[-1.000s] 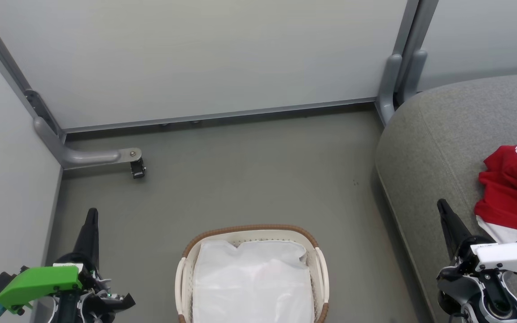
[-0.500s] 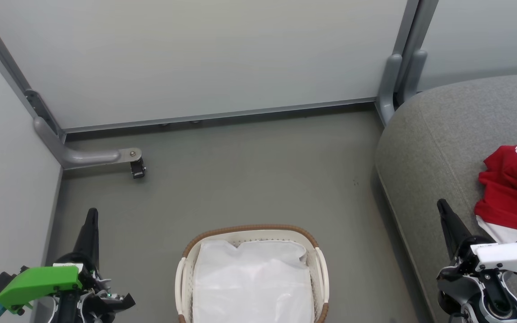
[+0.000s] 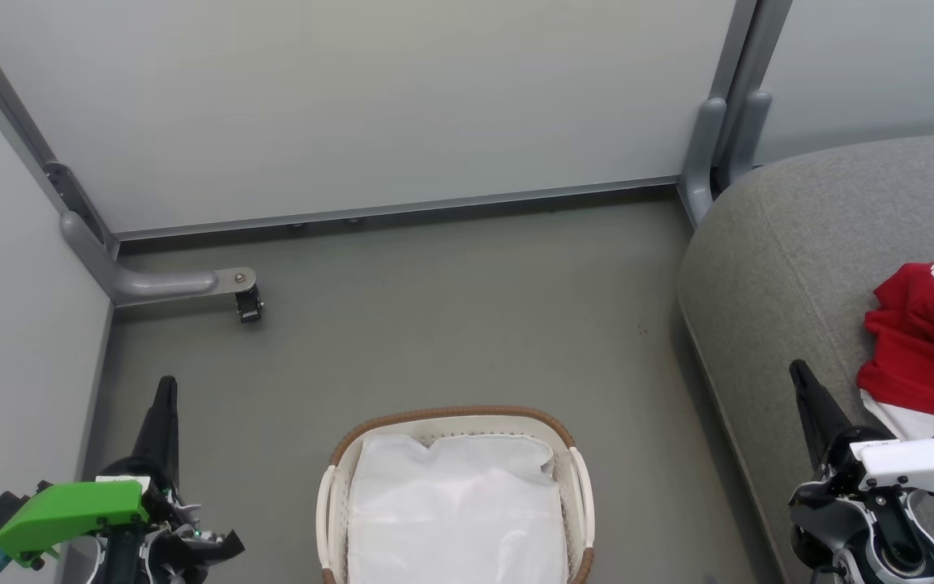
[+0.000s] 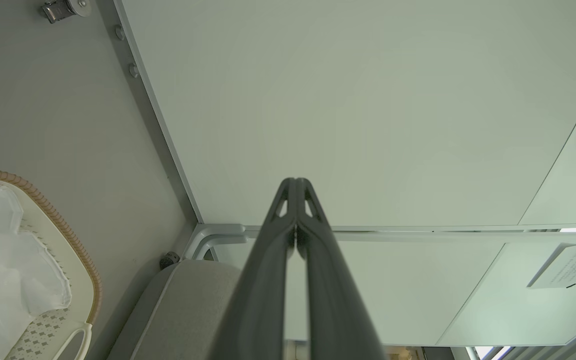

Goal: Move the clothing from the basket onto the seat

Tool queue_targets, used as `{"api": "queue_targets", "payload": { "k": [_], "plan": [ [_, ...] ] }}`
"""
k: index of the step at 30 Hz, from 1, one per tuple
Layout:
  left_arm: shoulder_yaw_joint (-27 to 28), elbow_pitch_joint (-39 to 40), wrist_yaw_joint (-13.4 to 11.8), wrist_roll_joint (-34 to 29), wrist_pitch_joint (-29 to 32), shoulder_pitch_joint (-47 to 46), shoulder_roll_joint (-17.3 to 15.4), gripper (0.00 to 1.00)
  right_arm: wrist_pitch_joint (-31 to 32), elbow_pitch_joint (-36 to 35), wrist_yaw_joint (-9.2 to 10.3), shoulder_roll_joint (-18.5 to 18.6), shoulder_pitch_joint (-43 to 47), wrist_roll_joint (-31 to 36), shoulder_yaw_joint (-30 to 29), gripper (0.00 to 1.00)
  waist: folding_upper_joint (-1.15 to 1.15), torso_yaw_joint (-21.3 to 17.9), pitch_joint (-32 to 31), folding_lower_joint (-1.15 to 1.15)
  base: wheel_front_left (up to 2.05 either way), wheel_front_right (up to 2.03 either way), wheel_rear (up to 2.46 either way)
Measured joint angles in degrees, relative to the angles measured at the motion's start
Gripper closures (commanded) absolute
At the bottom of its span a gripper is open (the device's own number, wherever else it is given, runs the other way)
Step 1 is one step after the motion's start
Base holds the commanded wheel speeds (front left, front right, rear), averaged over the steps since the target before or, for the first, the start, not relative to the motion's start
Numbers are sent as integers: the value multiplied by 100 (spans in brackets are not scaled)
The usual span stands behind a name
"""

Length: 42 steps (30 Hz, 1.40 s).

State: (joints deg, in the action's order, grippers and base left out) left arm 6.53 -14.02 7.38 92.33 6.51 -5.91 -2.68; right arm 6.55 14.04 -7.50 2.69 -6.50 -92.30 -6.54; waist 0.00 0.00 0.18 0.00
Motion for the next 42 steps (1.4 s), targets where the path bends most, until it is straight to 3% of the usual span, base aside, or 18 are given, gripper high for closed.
{"api": "queue_targets", "payload": {
  "k": [42],
  "plan": [
    [0, 1, 0, 0, 0, 0, 0, 100, -1, 0, 0, 1, 0, 0, 0, 100, 0, 0, 0, 0, 0, 0, 0]
  ]
}}
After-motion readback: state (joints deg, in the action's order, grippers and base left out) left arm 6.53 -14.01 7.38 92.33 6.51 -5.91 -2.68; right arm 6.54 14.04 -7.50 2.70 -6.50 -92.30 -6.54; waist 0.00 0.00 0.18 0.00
